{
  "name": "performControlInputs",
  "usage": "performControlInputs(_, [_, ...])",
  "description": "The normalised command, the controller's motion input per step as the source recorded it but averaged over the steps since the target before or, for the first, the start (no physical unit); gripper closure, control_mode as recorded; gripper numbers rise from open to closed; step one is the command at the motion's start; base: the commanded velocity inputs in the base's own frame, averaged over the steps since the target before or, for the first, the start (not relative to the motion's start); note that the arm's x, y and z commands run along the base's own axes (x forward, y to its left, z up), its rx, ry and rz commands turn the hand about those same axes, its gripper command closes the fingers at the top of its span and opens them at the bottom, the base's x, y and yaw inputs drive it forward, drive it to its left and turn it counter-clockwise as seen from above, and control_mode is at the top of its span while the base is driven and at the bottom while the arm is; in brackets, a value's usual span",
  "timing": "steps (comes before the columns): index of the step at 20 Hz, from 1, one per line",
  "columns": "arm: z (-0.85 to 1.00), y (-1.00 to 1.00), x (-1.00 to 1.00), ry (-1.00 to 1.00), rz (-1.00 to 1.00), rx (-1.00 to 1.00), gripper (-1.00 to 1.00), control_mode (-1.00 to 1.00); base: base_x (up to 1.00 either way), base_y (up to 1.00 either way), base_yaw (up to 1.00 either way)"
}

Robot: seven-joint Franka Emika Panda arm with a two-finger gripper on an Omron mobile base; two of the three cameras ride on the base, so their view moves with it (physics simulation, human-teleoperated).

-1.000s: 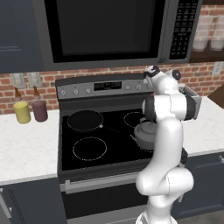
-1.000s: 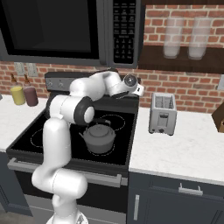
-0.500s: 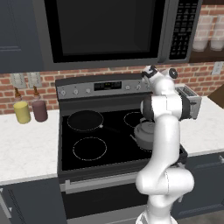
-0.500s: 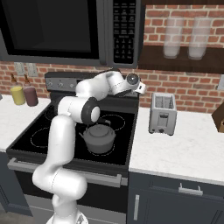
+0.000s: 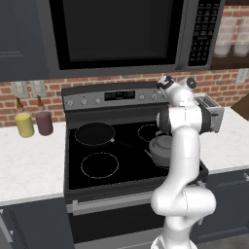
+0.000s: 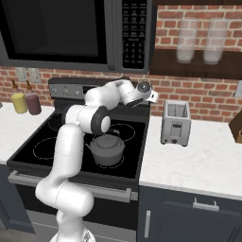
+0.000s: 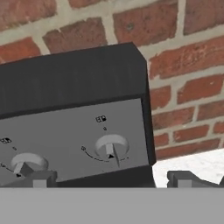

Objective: Pick the kettle from the counter and place it on a stove burner. Then turn the burner on.

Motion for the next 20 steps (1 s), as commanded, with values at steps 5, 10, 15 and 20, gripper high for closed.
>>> performControlInputs(5, [-0.01,0.0,0.02,0.0,0.0,0.0,-1.0,-1.0,0.0,0.0,0.0])
performControlInputs(10, [0.0,-0.03,0.26,-0.02,0.0,0.0,-1.0,-1.0,0.0,0.0,0.0])
performControlInputs(15, [-0.01,-0.01,0.23,0.0,0.0,0.0,-1.0,-1.0,0.0,0.0,0.0])
performControlInputs(20, [0.0,0.0,0.17,0.0,0.0,0.0,1.0,-1.0,0.0,0.0,0.0])
